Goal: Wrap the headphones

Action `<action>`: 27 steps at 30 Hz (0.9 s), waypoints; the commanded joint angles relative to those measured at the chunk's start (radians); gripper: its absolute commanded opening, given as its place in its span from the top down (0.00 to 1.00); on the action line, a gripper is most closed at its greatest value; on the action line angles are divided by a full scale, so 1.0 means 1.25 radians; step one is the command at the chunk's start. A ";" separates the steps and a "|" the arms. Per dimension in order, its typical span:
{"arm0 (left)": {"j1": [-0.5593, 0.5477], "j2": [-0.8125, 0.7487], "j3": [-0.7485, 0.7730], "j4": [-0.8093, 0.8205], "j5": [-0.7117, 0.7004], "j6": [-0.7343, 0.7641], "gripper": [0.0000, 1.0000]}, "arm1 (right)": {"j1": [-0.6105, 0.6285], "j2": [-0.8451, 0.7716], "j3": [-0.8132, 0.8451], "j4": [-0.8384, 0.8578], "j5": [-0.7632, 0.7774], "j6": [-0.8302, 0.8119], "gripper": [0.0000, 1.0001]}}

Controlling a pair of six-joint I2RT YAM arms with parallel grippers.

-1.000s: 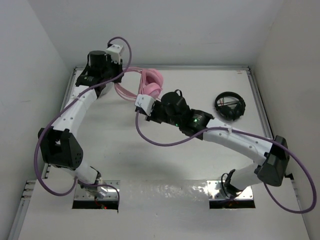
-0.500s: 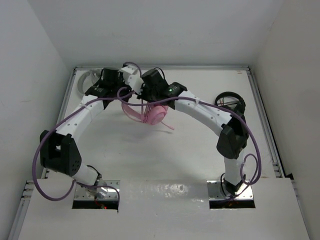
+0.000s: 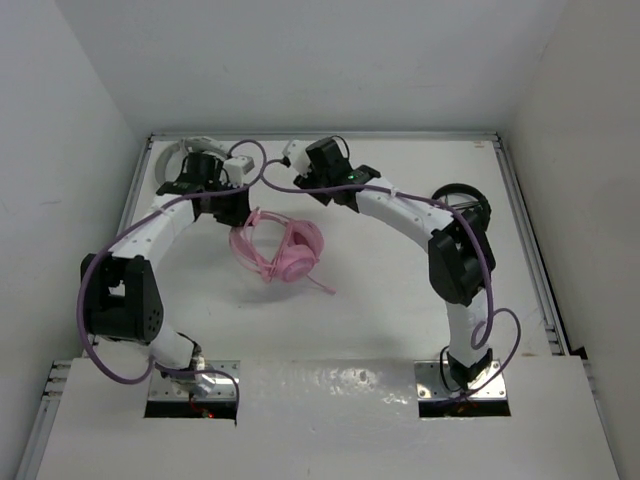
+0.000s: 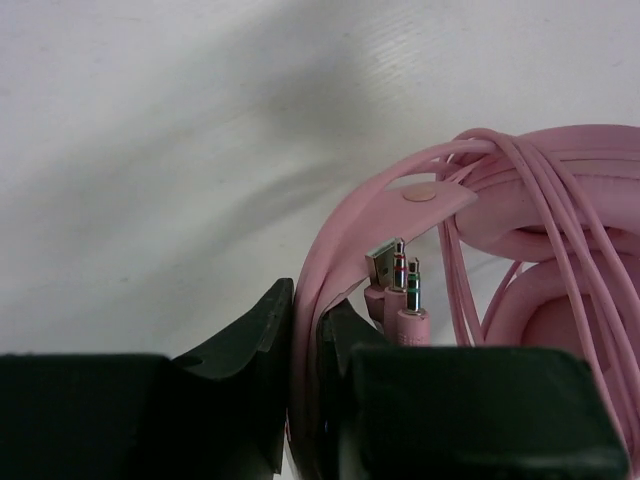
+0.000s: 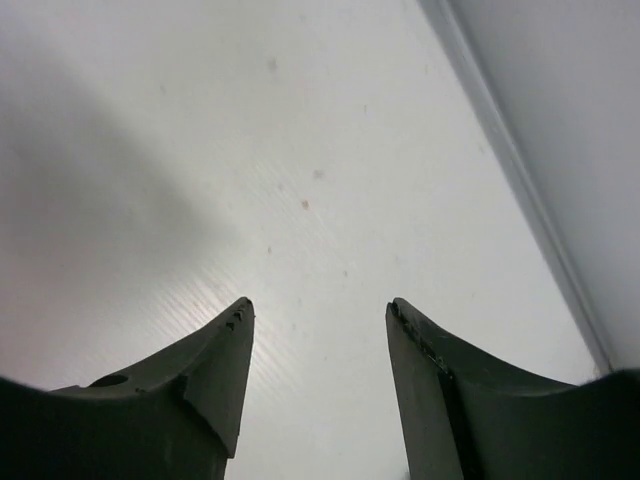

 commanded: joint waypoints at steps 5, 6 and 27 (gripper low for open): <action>0.093 -0.039 0.009 -0.023 0.020 0.063 1.00 | -0.042 -0.016 -0.083 0.011 0.014 0.082 0.42; 0.105 -0.037 0.013 -0.036 0.016 0.073 1.00 | -0.042 -0.033 -0.093 0.013 -0.009 0.110 0.40; 0.677 0.174 -0.140 0.134 0.023 0.159 0.05 | -0.033 -0.363 -0.434 0.202 -0.177 0.213 0.19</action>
